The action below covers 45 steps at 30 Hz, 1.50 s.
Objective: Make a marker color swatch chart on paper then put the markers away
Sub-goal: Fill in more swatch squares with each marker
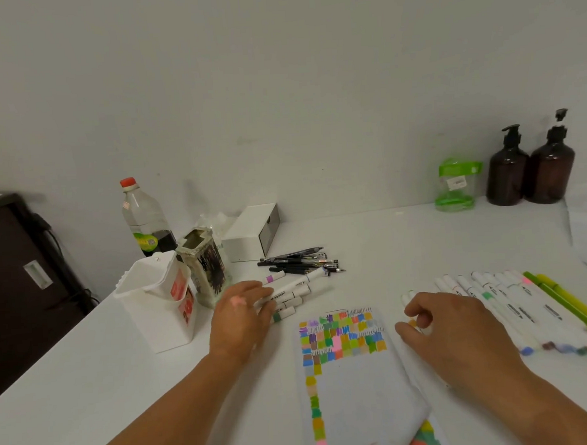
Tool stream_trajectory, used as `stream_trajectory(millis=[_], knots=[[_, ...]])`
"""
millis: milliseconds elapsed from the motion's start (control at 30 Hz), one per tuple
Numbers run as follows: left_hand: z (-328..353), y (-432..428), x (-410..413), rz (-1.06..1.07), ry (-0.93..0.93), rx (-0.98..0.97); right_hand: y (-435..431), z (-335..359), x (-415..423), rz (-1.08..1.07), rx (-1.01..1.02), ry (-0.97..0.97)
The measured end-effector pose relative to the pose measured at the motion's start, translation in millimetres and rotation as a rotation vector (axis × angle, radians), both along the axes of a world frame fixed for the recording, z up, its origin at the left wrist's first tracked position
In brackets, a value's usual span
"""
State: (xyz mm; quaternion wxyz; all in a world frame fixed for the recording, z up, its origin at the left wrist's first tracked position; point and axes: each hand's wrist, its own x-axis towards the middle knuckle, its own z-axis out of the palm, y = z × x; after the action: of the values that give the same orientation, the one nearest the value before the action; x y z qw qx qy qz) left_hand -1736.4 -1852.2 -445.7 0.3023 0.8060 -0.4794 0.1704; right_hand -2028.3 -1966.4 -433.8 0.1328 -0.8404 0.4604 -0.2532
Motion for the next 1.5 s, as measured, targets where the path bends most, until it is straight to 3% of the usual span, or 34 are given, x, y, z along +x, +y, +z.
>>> stream_trajectory(millis=[67,133,233,333,500,600,700,833,967,1067,1233,1333,1500], knots=[[7,5,-9,0.0,0.098,-0.088,4,4,-1,0.069,0.004,-0.057],[11,11,-20,-0.045,0.327,-0.13,11,8,0,0.189,-0.015,-0.088],[10,16,-36,-0.127,0.697,-0.168,29,6,7,0.414,-0.034,0.093],[3,19,-42,-0.194,0.928,-0.195,43,2,14,0.592,0.017,0.282],[-5,26,-40,-0.377,1.239,-0.251,52,10,17,0.633,0.006,0.388],[-5,26,-40,-0.509,1.421,-0.292,52,16,30,0.527,0.009,0.179],[-5,26,-42,-0.636,1.503,-0.292,49,19,54,0.447,0.211,-0.166],[-9,27,-45,-0.774,1.497,-0.218,51,7,76,0.433,0.422,-0.393],[-2,28,-30,-0.713,1.467,-0.26,42,-4,67,0.405,0.536,-0.58],[7,35,-14,-0.638,1.247,-0.187,28,-4,57,0.354,0.606,-0.686],[8,38,-28,-0.563,0.585,0.224,25,-5,54,0.348,0.601,-0.705],[11,40,-40,-0.634,0.526,0.31,29,-4,55,0.376,0.601,-0.731],[14,39,-46,-0.675,0.502,0.292,40,-6,61,0.516,0.771,-0.806]])
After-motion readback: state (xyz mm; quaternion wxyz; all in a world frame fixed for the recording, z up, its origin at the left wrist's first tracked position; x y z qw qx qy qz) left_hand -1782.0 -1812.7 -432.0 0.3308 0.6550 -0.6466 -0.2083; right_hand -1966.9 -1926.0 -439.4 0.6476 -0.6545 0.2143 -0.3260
